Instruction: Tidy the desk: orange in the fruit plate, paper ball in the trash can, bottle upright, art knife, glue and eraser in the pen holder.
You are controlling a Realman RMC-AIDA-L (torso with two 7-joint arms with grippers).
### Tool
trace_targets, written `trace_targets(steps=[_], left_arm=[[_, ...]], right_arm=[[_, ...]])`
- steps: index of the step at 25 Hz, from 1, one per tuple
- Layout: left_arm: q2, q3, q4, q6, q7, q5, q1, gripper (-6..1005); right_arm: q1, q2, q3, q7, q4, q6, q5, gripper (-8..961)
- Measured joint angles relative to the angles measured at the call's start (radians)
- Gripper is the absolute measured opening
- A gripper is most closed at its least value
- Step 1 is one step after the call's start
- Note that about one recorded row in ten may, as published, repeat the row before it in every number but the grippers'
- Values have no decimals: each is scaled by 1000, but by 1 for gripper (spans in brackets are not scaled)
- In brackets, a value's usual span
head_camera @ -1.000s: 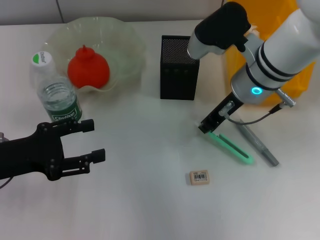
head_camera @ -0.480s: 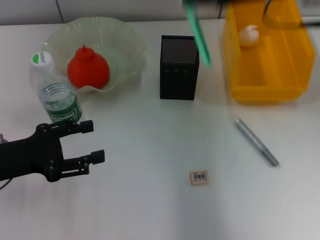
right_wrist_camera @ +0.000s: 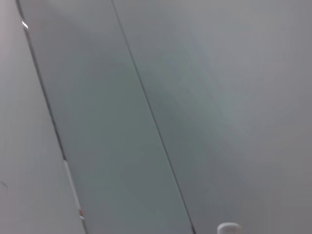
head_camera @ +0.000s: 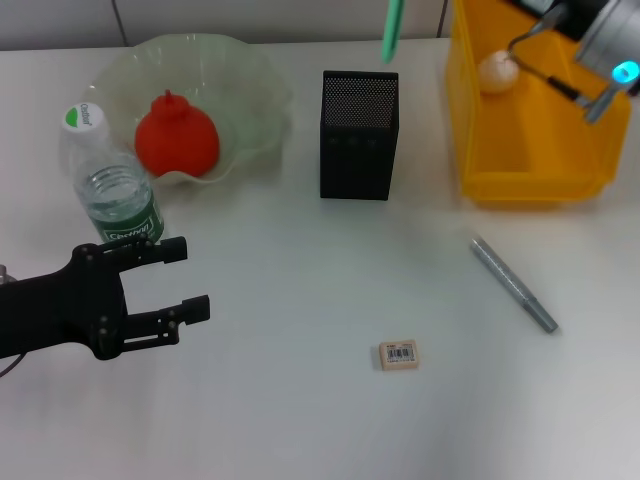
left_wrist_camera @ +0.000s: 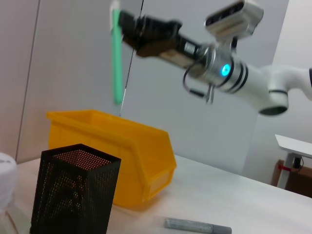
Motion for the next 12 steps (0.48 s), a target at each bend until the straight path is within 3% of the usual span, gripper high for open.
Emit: trace_targets(steps=[6, 10, 12], left_arm=[[0, -8, 0, 0, -1, -2, -6, 797], [0, -11, 0, 0, -1, -2, -5, 797], [1, -14, 0, 0, -1, -2, -3, 797]], right_arm=[[65, 5, 0, -227, 207, 80, 10, 175], [67, 4, 0, -222, 213, 80, 5, 177], [53, 1, -26, -164, 178, 72, 2, 247]])
